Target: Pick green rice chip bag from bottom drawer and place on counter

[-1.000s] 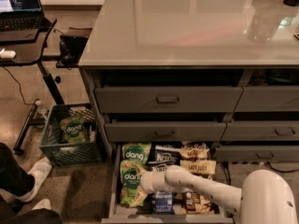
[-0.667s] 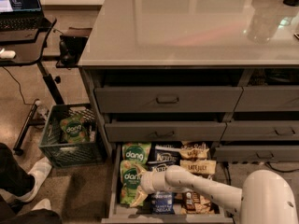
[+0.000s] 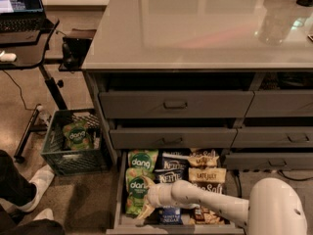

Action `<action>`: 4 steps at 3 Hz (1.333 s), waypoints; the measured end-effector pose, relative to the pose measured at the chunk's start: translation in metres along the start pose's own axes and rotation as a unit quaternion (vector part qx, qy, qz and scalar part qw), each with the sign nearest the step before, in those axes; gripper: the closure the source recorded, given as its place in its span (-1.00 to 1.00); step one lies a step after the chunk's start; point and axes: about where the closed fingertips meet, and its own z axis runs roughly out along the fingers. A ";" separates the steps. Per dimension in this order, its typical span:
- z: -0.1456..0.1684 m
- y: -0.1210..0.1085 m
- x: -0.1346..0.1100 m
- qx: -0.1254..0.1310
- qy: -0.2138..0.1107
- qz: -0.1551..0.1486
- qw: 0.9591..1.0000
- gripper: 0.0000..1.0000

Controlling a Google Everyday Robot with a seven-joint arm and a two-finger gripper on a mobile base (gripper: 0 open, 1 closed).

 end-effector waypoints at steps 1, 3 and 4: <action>0.003 0.000 0.012 0.013 0.015 -0.002 1.000 -1.00; 0.030 0.010 0.039 0.018 0.051 -0.015 0.998 -1.00; 0.030 0.010 0.039 0.018 0.051 -0.015 0.998 -1.00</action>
Offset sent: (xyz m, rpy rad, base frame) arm 0.0146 -0.0149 -0.0445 -0.0999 -0.0616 -0.1006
